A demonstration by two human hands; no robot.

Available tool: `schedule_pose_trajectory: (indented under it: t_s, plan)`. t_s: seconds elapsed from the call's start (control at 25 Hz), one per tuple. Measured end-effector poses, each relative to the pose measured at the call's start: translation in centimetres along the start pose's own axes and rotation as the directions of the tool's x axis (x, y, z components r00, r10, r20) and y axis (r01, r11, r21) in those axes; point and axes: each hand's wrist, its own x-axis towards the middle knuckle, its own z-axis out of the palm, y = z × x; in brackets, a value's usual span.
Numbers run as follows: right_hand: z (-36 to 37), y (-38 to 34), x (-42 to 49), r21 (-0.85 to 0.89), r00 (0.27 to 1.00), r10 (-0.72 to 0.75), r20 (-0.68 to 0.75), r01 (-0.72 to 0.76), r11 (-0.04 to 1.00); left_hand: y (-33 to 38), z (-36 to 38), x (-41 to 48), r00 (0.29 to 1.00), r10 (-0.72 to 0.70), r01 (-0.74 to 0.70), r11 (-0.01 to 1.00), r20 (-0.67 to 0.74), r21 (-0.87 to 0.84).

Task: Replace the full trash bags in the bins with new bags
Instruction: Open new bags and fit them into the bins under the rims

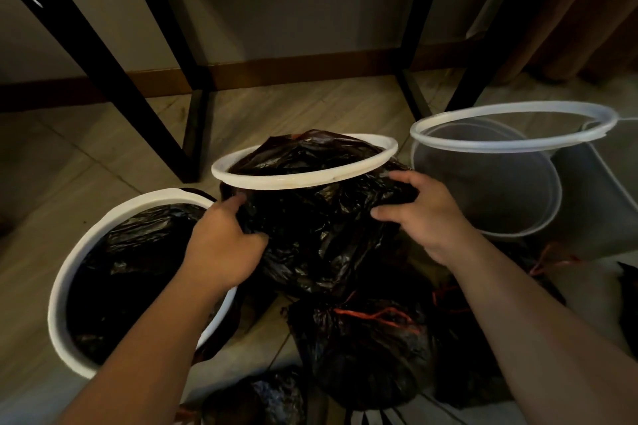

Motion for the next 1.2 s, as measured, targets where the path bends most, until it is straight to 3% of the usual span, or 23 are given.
schedule_pose_trajectory:
  t_s: [0.08,0.2,0.36,0.44,0.52,0.6,0.72,0.84,0.96,1.08,1.2]
  plan:
    - [-0.3,0.0,0.0,-0.127,0.997,-0.003,0.080,0.013,0.992,0.1,0.8,-0.7,0.994,0.110,-0.107,0.987,-0.014,0.115]
    - [-0.3,-0.3,-0.4,-0.401,0.995,-0.093,0.033,0.099,0.911,0.7,2.1,-1.2,0.982,0.178,-0.188,0.939,0.061,0.289]
    - [0.4,-0.3,-0.8,-0.533,0.938,-0.328,-0.116,0.220,0.817,2.2,2.7,0.0,0.980,0.158,-0.197,0.819,0.117,0.539]
    - [1.0,-0.3,-0.6,-0.566,0.923,-0.364,-0.124,0.235,0.790,3.0,2.9,0.8,0.979,0.109,-0.195,0.758,0.174,0.622]
    - [1.8,0.1,-0.3,-0.652,0.938,-0.345,-0.035,0.240,0.719,3.1,3.2,1.3,0.967,0.079,-0.222,0.731,0.244,0.645]
    - [2.4,1.2,-0.5,-0.700,0.939,-0.344,0.033,0.267,0.662,2.4,3.3,0.8,0.976,0.121,-0.205,0.797,0.182,0.568]
    - [2.7,3.6,-0.9,-0.639,0.915,-0.402,-0.033,0.290,0.712,0.5,4.1,-2.0,0.959,0.242,-0.180,0.923,-0.150,0.340]
    - [2.7,5.4,-1.0,-0.459,0.886,-0.415,-0.209,0.286,0.841,-0.8,5.8,-5.0,0.927,0.169,-0.125,0.981,-0.334,0.149]
    - [2.7,6.5,-1.1,-0.268,0.886,-0.304,-0.351,0.216,0.939,-1.6,7.0,-6.5,0.905,0.146,-0.138,0.989,-0.399,0.049]
    - [3.0,6.9,-1.2,-0.078,0.935,-0.104,-0.339,0.082,0.994,-2.5,7.1,-6.6,0.906,0.200,-0.190,0.980,-0.373,0.065]
    - [3.3,7.0,-1.0,-0.011,0.950,-0.039,-0.311,0.038,0.999,-3.1,7.7,-7.0,0.903,0.282,-0.253,0.959,-0.325,0.129]
